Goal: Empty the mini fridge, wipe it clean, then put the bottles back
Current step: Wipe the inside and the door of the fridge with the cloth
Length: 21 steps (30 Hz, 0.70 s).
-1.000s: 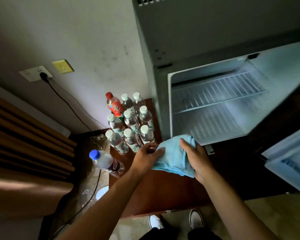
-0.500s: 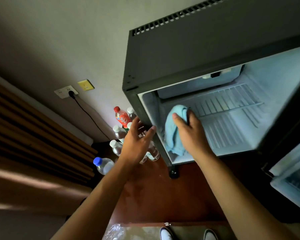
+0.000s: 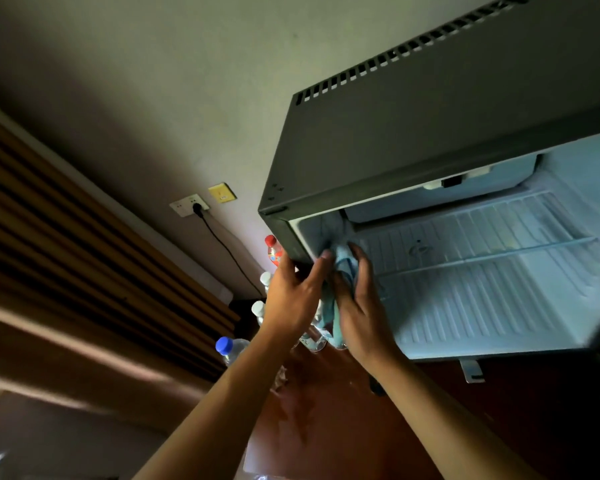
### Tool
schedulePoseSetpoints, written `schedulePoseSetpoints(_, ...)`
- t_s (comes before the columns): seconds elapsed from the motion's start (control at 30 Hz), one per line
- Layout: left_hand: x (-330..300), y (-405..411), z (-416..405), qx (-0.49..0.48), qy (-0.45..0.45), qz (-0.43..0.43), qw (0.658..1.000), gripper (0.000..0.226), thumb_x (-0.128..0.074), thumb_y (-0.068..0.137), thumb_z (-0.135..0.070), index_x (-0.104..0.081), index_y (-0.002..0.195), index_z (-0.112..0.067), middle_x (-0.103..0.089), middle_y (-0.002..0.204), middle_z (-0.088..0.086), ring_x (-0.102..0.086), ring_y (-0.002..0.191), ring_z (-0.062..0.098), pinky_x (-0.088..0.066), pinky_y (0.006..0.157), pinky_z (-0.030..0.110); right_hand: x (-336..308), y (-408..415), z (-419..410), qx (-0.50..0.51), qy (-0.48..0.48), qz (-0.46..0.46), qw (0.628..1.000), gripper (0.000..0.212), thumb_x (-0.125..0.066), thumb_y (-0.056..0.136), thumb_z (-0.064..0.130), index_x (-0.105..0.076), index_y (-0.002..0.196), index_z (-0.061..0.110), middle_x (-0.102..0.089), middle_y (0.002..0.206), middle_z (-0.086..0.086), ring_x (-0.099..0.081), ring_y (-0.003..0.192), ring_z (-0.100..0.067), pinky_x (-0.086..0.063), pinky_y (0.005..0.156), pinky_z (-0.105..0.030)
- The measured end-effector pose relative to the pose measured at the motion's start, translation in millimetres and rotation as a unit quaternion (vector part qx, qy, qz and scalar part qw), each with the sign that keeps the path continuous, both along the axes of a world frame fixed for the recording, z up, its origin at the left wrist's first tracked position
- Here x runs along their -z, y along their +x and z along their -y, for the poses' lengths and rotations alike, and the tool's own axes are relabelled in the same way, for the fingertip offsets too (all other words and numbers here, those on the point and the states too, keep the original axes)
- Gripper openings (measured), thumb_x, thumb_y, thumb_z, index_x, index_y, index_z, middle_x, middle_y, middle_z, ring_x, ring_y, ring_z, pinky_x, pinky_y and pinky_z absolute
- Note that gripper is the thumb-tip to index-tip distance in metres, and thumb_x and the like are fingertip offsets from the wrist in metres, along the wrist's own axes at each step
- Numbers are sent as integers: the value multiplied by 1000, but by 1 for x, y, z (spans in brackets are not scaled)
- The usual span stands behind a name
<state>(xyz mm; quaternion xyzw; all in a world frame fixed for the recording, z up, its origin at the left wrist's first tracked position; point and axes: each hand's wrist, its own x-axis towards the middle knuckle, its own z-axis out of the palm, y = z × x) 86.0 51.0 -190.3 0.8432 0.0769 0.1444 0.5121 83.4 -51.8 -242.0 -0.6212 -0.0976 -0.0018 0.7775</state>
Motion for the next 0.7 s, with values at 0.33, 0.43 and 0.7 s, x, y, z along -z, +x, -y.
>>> schedulePoseSetpoints(0.33,2,4,-1,-22,48,-27,998,50,-63,87,-50,-60,116,-9,-74,93,4,-71,81,24,-58,76,52,5,32,-3,-21,-39,11,999,49,-43,100,33,-37,147,21,-57,131,-10,-63,111,-21,-56,88,-39)
schedulePoseSetpoints(0.43,0,3,2,-38,56,-24,997,57,-61,81,-55,-60,113,-8,-73,92,4,-70,78,20,-58,71,44,4,35,-1,-32,-45,-3,998,46,-44,102,31,-39,146,20,-57,133,-12,-61,115,-24,-53,92,-46)
schedulePoseSetpoints(0.7,2,8,1,-38,53,-37,997,36,-61,96,-32,-58,113,0,-70,95,20,-66,78,36,-56,69,46,4,23,8,-19,-29,-42,999,21,-47,99,24,-65,109,21,-66,86,4,-63,72,-10,-50,61,-25)
